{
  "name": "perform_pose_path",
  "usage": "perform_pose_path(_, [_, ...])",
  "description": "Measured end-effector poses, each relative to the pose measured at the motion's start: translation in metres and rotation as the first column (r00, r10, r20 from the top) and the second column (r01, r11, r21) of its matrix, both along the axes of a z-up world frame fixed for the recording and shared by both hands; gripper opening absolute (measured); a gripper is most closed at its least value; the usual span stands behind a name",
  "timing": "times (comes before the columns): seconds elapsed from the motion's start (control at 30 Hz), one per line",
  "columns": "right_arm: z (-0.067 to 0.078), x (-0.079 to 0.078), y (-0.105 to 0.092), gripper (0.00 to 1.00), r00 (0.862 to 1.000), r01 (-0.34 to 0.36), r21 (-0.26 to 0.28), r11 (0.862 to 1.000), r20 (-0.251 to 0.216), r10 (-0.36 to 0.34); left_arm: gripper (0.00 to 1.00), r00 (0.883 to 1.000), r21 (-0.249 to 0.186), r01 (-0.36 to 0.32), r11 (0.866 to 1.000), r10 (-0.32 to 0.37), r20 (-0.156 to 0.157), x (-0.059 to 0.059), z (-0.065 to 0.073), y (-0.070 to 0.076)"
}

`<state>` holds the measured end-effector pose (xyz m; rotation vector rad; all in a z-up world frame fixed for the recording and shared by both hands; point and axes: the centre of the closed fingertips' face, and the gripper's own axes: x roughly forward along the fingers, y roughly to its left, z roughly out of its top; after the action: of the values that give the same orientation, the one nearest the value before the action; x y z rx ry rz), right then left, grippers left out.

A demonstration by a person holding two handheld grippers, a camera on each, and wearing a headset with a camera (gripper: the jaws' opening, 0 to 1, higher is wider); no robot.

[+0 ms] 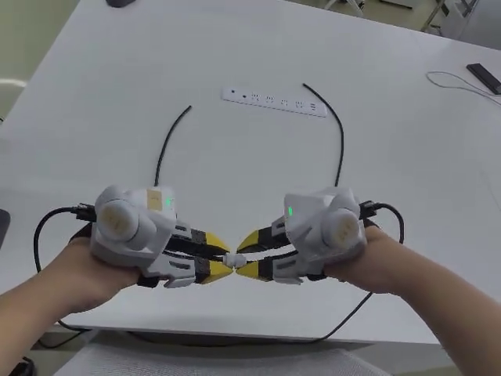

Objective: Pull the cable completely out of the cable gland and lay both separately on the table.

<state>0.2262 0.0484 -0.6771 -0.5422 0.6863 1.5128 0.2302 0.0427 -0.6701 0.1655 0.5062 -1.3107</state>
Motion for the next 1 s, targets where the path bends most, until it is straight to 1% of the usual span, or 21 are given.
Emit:
perform_pose_path(0.03, [0.001,0.002,-0.001,0.14,1.000,0.014,0.011,1.000,-0.021,-0.014,0.15,1.000,0.003,0.003,1.000,-0.003,0.004,0.000,0.000,0.000])
perform_pose_path(0.1, [0.002,0.005,-0.005,0.16,0.994,0.055,0.030,0.998,-0.093,-0.052,0.15,1.000,0.016,0.009,1.000,-0.009,0.009,0.000,-0.001,-0.001])
perform_pose_path(0.13, [0.002,0.007,-0.007,0.17,0.986,0.085,0.038,0.996,-0.146,-0.078,0.15,1.000,0.021,0.009,1.000,-0.010,0.008,0.000,-0.001,-0.001])
perform_pose_path(0.17, [0.003,0.007,-0.009,0.18,0.980,0.095,0.045,0.994,-0.180,-0.086,0.15,1.000,0.022,0.011,1.000,-0.011,0.010,0.000,-0.001,-0.001])
perform_pose_path(0.23, [0.005,0.009,-0.011,0.20,0.968,0.110,0.061,0.992,-0.234,-0.093,0.15,1.000,0.021,0.013,1.000,-0.013,0.011,0.000,0.000,-0.001])
perform_pose_path(0.27, [0.007,0.010,-0.012,0.19,0.952,0.130,0.077,0.989,-0.290,-0.102,0.15,1.000,0.022,0.012,1.000,-0.013,0.015,0.001,0.000,-0.001])
perform_pose_path(0.3, [0.008,0.008,-0.012,0.18,0.941,0.137,0.081,0.987,-0.322,-0.104,0.15,1.000,0.023,0.013,1.000,-0.013,0.015,0.001,0.000,-0.001])
perform_pose_path(0.33, [0.010,0.009,-0.013,0.17,0.908,0.167,0.091,0.982,-0.403,-0.117,0.15,1.000,0.026,0.016,1.000,-0.017,0.012,0.001,0.000,-0.002])
perform_pose_path(0.37, [0.012,0.011,-0.012,0.16,0.903,0.176,0.109,0.978,-0.414,-0.116,0.15,1.000,0.029,0.016,0.999,-0.017,0.016,0.001,0.001,-0.002])
perform_pose_path(0.4, [0.014,0.010,-0.011,0.17,0.874,0.195,0.114,0.974,-0.471,-0.120,0.15,1.000,0.033,0.015,0.999,-0.016,0.027,0.002,0.001,-0.002])
perform_pose_path(0.47, [0.014,0.010,-0.011,0.17,0.841,0.206,0.120,0.971,-0.529,-0.113,0.15,0.999,0.042,0.017,0.999,-0.018,0.030,0.002,0.002,-0.002])
perform_pose_path(0.5, [0.013,0.011,-0.012,0.18,0.826,0.205,0.126,0.970,-0.554,-0.103,0.15,0.999,0.055,0.023,0.998,-0.026,0.048,0.003,0.002,-0.002])
perform_pose_path(0.53, [0.011,0.014,-0.012,0.17,0.829,0.207,0.131,0.970,-0.550,-0.103,0.15,0.998,0.060,0.029,0.998,-0.032,0.054,0.003,0.002,-0.003])
perform_pose_path(0.57, [0.010,0.014,-0.012,0.17,0.818,0.215,0.130,0.968,-0.565,-0.106,0.15,0.998,0.061,0.032,0.998,-0.035,0.057,0.004,0.003,-0.003])
perform_pose_path(0.63, [0.014,0.014,-0.010,0.16,0.808,0.223,0.150,0.963,-0.582,-0.096,0.15,0.997,0.067,0.034,0.997,-0.038,0.061,0.005,0.003,-0.004])
perform_pose_path(0.7, [0.014,0.014,-0.010,0.15,0.807,0.226,0.150,0.962,-0.583,-0.098,0.15,0.997,0.068,0.034,0.997,-0.039,0.062,0.007,0.003,-0.005])
perform_pose_path(0.77, [0.015,0.010,-0.009,0.15,0.801,0.214,0.153,0.965,-0.593,-0.084,0.15,0.997,0.065,0.030,0.997,-0.035,0.067,0.009,0.004,-0.006])
perform_pose_path(0.83, [0.014,0.009,-0.009,0.15,0.798,0.209,0.152,0.966,-0.598,-0.079,0.15,0.997,0.061,0.028,0.998,-0.032,0.064,0.009,0.004,-0.008])
perform_pose_path(0.87, [0.014,0.008,-0.009,0.15,0.793,0.209,0.153,0.966,-0.604,-0.076,0.15,0.997,0.060,0.029,0.998,-0.033,0.066,0.009,0.004,-0.008])
perform_pose_path(0.93, [0.013,0.008,-0.009,0.13,0.789,0.208,0.153,0.966,-0.610,-0.073,0.15,0.997,0.058,0.030,0.998,-0.034,0.065,0.009,0.004,-0.009])
perform_pose_path(1.0, [0.012,0.006,-0.009,0.11,0.774,0.210,0.143,0.967,-0.629,-0.075,0.15,0.997,0.059,0.019,0.998,-0.023,0.074,0.011,0.005,-0.010])
